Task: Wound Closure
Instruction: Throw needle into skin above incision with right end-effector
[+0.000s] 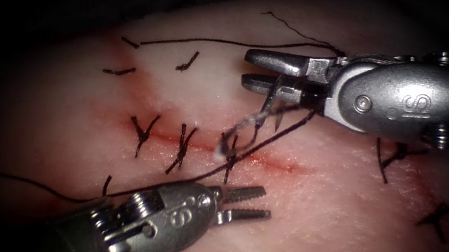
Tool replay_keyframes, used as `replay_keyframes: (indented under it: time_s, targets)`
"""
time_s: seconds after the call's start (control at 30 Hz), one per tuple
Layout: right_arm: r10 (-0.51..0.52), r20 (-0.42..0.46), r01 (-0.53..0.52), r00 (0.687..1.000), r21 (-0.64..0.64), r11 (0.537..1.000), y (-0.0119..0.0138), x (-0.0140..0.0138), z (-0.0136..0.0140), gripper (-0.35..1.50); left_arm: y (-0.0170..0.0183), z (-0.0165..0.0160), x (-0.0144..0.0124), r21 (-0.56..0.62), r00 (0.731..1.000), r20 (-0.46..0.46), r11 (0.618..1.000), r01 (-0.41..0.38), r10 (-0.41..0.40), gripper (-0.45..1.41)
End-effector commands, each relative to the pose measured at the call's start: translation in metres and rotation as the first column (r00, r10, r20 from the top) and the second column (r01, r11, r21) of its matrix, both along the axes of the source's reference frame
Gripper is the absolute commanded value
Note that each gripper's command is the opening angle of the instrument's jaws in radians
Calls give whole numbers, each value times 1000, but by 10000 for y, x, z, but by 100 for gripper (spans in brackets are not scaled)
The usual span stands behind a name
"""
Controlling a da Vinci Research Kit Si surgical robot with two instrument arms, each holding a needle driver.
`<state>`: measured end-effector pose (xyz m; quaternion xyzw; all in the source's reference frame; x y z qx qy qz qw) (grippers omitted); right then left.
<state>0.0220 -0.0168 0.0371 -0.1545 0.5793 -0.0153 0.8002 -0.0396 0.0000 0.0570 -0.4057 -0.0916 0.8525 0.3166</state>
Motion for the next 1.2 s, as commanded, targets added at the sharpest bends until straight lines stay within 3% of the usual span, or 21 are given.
replay_keyframes:
  time_s: [0.03, 0.27, 0.87, 1.2]
  targets:
    - [1, -4, -1, 1000, -7, 1000, 11, 10, 5, -35, 9, 3, -6, -3, 1000, 0, 1000, -1, 1, -3]
    - [-22, -2, 22, 1000, -22, 1000, -4, 10, 13, -35, 4, -3, -8, 6, 1000, -12, 1000, -7, 7, 1]
    - [-32, 15, 33, 999, -47, 998, -7, -3, 17, -35, 1, -15, -4, 15, 1000, -15, 1000, -11, 12, 2]
    - [-32, 4, 32, 999, -88, 996, -35, -2, 30, -35, 2, -26, 5, 22, 1000, -16, 1000, -13, 14, 2]
